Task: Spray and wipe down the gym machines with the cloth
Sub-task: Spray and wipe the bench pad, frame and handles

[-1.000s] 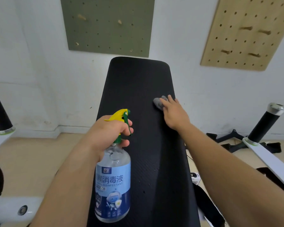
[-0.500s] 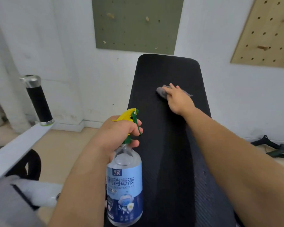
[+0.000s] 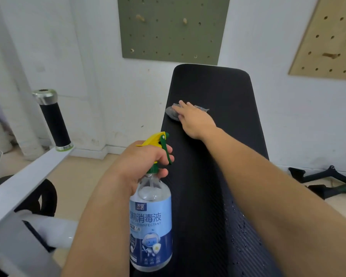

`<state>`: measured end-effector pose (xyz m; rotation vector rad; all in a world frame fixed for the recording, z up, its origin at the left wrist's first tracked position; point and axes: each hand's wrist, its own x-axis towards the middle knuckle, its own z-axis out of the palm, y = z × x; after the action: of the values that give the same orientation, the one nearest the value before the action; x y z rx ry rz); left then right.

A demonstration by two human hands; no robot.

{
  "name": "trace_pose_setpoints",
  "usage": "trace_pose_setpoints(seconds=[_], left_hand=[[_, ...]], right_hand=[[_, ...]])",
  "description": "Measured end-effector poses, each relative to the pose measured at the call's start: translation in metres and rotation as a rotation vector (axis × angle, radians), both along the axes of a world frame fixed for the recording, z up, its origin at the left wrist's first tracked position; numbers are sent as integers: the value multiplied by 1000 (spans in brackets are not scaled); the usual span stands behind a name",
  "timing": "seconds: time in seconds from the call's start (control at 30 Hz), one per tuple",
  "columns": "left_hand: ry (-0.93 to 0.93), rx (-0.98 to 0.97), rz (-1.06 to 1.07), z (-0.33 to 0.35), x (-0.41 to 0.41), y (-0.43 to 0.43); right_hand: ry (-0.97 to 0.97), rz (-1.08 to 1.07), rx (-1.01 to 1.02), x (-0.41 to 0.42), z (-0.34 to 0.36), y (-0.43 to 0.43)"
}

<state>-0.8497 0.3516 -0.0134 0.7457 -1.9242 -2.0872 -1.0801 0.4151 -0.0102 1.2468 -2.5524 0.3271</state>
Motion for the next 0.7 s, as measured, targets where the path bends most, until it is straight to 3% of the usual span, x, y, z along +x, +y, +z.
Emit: trace_pose_setpoints(seconds=[0.13, 0.37, 0.43, 0.6, 0.7], left_hand=[[23, 15, -7, 3, 1, 0], [27, -4, -79, 10, 9, 21], [5, -39, -83, 5, 19, 30], [-88, -94, -114, -13, 58, 53], [-128, -132, -117, -30, 77, 62]], right_hand=[[93, 38, 12, 33, -20, -12], [1, 364, 44, 142, -112, 111], [-1, 304, 59, 136, -116, 142], [-96, -196, -192, 82, -93, 189], [-15, -136, -145, 127, -127, 183]])
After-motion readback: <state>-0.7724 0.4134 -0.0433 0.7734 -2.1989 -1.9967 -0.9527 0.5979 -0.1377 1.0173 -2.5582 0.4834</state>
